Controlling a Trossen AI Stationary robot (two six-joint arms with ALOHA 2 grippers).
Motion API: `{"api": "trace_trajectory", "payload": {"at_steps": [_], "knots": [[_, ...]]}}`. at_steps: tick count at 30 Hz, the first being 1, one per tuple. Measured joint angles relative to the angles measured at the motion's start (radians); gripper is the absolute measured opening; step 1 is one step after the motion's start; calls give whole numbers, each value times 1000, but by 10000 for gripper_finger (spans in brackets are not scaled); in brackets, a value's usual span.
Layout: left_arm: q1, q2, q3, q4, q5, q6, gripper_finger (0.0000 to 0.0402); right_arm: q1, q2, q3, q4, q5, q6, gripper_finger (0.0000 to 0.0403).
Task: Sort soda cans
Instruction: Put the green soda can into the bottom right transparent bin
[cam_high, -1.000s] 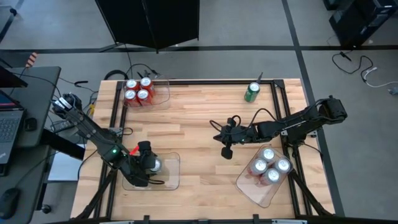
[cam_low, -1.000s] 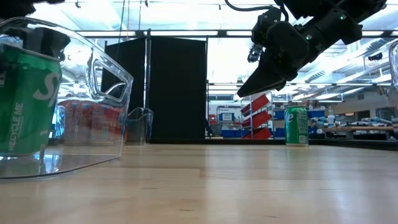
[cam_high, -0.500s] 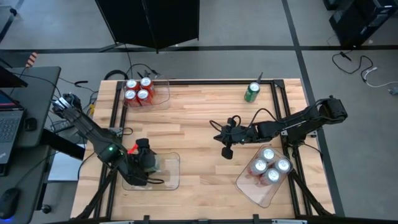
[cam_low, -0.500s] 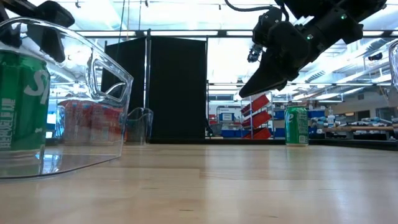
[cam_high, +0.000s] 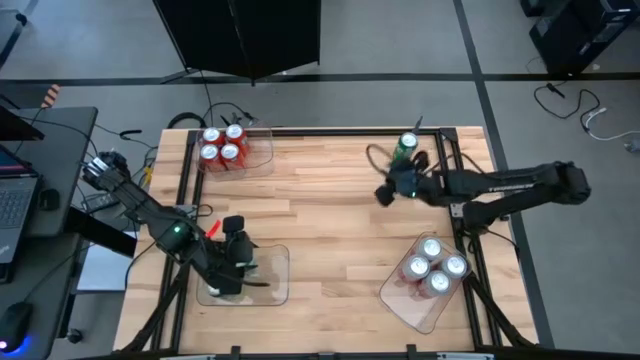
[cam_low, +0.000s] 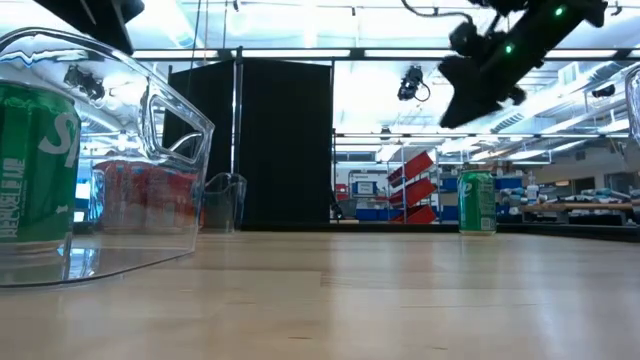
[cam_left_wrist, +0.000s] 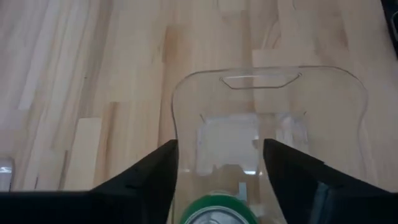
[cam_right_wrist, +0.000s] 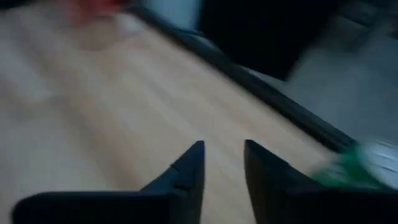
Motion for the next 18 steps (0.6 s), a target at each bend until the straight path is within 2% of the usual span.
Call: {"api": "trace_trajectory", "payload": {"at_steps": [3,7,12,15,18], "knots": [[20,0,0,1,29,1,211,-104,-24,0,-56,19,24,147],[38,0,0,2,44,17,203,-224,-17,0,-56,10,3,224],[49,0,0,2,45,25,203,-372,7,0,-58,-63,-17,319],[53,0,0,2,45,25,203,-453,33,0,-57,-128,-34,356],[53,0,0,2,45,25,203,-513,63,0,-54,-166,-61,377]]}}
